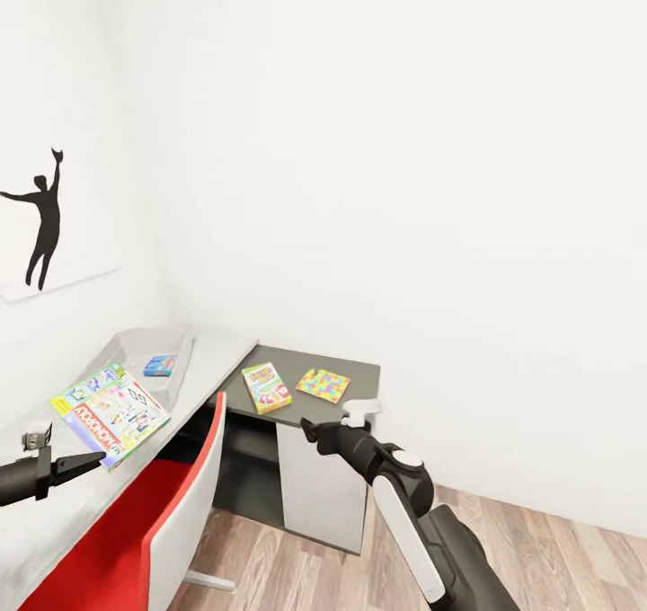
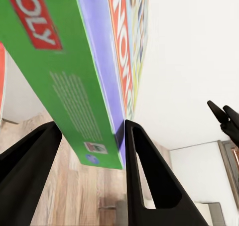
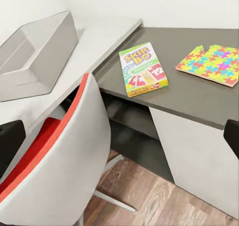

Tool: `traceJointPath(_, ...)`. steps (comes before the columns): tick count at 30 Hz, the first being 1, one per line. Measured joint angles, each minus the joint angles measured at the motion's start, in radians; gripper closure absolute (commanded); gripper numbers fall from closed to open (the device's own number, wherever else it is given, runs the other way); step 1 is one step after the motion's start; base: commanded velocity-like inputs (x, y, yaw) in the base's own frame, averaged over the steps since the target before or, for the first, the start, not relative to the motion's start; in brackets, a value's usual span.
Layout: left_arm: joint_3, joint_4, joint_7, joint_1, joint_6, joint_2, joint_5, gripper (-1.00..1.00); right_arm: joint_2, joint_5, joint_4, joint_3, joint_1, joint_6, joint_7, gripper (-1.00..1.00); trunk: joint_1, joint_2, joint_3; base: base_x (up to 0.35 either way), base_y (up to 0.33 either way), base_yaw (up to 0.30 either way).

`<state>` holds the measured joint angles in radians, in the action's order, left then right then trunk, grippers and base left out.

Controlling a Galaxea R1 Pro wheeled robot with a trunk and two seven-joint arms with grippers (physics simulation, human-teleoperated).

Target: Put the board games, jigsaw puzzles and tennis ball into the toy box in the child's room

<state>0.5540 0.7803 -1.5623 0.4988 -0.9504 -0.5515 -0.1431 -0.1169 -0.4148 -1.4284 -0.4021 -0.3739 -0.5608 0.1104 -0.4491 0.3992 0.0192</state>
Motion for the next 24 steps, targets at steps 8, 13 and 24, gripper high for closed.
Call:
traceJointPath(8,0.000,0.000,0.000,0.000,0.000,0.002,0.000,1.00,-0.001,0.002,0.000,-0.003,0.000,-0.004,0.018,-1.00,0.000,0.000,-0.012,0.327,-0.075,0.077)
traceJointPath(13,0.000,0.000,0.000,0.000,0.000,0.002,0.001,1.00,-0.004,0.000,-0.001,-0.003,0.000,-0.008,0.058,-1.00,0.000,0.000,-0.020,0.272,-0.146,0.056)
traceJointPath(24,0.000,0.000,0.000,0.000,-0.002,0.003,0.003,1.00,-0.015,0.000,0.002,-0.004,0.000,-0.010,0.084,-1.00,0.000,-0.001,-0.033,0.145,-0.102,0.191)
